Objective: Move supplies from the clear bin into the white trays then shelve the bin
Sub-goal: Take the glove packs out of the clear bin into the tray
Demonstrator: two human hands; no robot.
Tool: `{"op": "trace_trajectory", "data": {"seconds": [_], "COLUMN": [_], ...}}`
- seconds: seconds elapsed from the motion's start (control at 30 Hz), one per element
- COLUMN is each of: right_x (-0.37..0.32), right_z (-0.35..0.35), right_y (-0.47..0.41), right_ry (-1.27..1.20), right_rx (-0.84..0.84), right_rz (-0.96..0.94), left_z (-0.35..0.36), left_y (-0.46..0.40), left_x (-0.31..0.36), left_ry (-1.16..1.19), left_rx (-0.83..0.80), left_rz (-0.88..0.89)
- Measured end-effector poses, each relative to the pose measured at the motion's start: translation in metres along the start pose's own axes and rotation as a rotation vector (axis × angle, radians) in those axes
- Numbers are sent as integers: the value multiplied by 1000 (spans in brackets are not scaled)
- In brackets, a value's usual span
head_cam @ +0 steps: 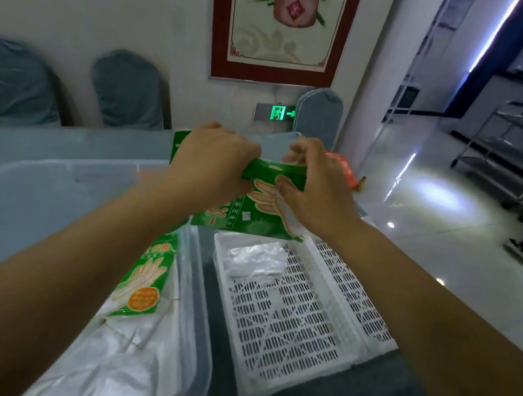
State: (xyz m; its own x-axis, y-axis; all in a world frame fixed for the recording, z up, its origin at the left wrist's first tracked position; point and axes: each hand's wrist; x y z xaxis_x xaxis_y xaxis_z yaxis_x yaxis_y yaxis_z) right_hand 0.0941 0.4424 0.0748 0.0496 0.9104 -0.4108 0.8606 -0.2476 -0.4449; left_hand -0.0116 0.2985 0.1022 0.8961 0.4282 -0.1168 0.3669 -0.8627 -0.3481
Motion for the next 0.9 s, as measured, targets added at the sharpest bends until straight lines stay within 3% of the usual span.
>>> {"op": "trace_trajectory", "data": {"seconds": [0.23,0.47,0.67,0.9], "right_x": [136,189,205,204], "right_z": [2,46,76,98], "right_y": [16,28,43,57], "right_ry": [121,97,107,190], "right_rx": [-519,-814,-930,-980], "right_rz": [-6,-111,-204,-273], "left_z": [83,136,172,199], "left_y": [-58,-55,-29,-5], "left_x": [74,106,123,129], "left_ry": [58,150,295,277], "left_rx": [-381,-796,-862,-789], "left_rz": [-44,-271,-445,-457]}}
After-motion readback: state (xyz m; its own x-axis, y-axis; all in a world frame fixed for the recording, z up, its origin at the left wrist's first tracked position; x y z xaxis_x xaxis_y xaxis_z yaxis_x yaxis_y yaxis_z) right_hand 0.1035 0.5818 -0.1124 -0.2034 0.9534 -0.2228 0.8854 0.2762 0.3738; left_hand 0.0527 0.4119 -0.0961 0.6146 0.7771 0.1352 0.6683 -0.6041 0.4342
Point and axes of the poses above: each hand's wrist, its own y-axis away from the middle knuckle, its own z-axis out of the palm, x = y × z, and after that the axes turned 8 degrees about -x, right-handed
